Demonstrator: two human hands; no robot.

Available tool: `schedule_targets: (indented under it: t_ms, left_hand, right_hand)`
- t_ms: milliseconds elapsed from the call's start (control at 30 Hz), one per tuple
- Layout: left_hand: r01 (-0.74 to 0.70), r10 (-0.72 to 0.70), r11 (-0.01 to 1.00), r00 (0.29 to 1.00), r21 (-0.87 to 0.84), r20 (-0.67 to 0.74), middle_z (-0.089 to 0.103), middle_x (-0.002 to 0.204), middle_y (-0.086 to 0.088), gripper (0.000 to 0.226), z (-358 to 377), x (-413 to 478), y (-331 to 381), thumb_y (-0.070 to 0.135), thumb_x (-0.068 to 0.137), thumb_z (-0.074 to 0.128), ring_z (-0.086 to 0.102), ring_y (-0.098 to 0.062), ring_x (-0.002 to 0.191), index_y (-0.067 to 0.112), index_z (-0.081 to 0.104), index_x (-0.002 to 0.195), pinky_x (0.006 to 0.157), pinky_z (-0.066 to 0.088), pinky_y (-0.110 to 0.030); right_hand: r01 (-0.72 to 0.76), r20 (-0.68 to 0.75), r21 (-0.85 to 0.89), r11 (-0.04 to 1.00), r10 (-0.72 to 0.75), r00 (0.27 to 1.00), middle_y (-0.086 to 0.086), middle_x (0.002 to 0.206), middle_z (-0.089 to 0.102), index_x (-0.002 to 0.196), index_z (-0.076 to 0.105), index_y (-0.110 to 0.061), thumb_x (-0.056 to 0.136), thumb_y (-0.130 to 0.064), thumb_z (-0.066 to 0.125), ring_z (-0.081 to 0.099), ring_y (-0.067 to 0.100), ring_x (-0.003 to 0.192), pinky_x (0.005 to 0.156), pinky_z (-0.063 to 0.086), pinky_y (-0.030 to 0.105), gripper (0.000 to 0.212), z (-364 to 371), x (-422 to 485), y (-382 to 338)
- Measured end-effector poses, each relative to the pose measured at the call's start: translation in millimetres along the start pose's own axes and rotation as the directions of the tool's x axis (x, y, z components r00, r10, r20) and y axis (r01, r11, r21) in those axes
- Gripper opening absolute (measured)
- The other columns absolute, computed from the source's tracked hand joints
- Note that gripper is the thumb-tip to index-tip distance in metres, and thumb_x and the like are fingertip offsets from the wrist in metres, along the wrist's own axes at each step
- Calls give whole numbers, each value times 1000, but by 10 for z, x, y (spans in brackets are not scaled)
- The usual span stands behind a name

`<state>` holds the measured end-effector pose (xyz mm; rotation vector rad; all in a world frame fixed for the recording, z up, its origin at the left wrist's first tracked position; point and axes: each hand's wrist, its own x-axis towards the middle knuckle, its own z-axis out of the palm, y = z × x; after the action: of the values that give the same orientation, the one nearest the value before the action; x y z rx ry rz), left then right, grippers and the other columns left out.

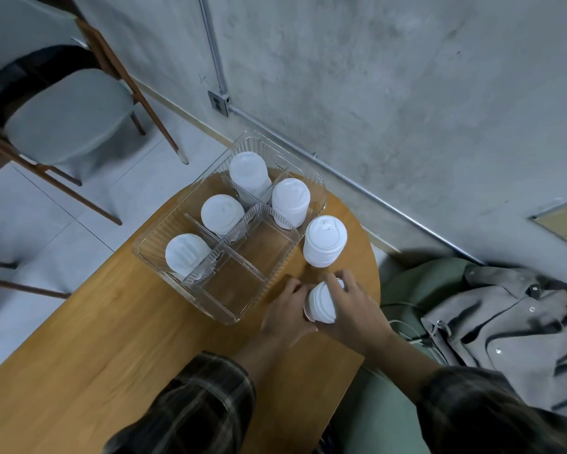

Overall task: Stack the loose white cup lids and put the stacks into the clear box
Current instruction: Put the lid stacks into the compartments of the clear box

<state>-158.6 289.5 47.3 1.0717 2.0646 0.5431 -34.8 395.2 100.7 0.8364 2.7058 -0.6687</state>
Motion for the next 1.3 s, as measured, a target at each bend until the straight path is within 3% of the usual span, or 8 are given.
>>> schedule_targets:
  t_ms: [133, 367, 600, 800, 967, 1133, 1300]
  left_hand:
    - [-59, 59, 998, 997, -7, -45, 61, 128, 6, 81, -208, -98, 34, 32, 68, 93, 63, -16, 117, 27, 57, 141, 96, 56, -41]
    - [-95, 96, 995, 987, 20, -131, 60, 129, -1, 79, -753, -234, 152, 25, 71, 93, 61, -22, 118, 19, 57, 141, 95, 55, -44]
    - [-112, 125, 991, 965, 68, -230, 59, 140, 2, 91, -1249, -269, 165, 42, 73, 93, 57, -19, 127, 29, 44, 149, 100, 56, -44]
    - [-121, 104, 991, 960, -51, -258, 48, 158, 10, 101, -1527, -174, 22, 38, 79, 90, 48, -17, 144, 39, 28, 159, 113, 49, -53]
    - [-50, 12, 981, 980, -187, -197, 55, 155, 5, 80, -1754, -173, 52, 21, 94, 80, 58, -23, 137, 28, 34, 159, 109, 52, -45]
    - [39, -79, 975, 981, -218, -176, 58, 152, 0, 63, -1815, -97, -28, 20, 100, 71, 61, -25, 134, 22, 41, 156, 109, 52, -42]
    - [181, -253, 950, 924, -254, -286, 68, 138, -3, 50, -1895, -26, -120, 22, 99, 71, 69, -23, 117, 22, 55, 147, 93, 56, -34]
  right_hand:
    - [25, -34, 6, 1000, -24, 999, 2, 140, 43, 150, 32, -28, 72, -60, 85, 54, 25, 121, 87, 59, 40, 100, -210, -68, -135]
    - [26, -79, 26, 999, -24, 997, -1, 145, 35, 149, 32, -29, 73, -59, 85, 55, 28, 120, 84, 56, 42, 98, -679, -35, -511]
    - [111, -144, 16, 994, -107, 984, 1, 140, 38, 147, 33, -28, 75, -55, 85, 54, 27, 117, 81, 55, 42, 93, -1089, 135, -902]
    - [126, -171, 61, 990, -114, 979, 1, 134, 38, 142, 38, -27, 73, -48, 88, 57, 29, 108, 74, 57, 43, 88, -1056, 448, -1088]
    - [99, -157, 39, 994, -92, 983, 3, 136, 40, 145, 37, -25, 74, -41, 91, 58, 30, 109, 69, 50, 35, 91, -928, 720, -1098]
    - [64, -107, 1, 998, -64, 992, 6, 150, 39, 152, 32, -27, 76, -41, 91, 56, 30, 123, 86, 58, 37, 97, -797, 961, -1122]
    - [59, -38, -67, 996, -62, 997, 6, 161, 31, 159, 22, -28, 81, -38, 88, 47, 31, 137, 101, 56, 41, 102, -563, 1187, -1137]
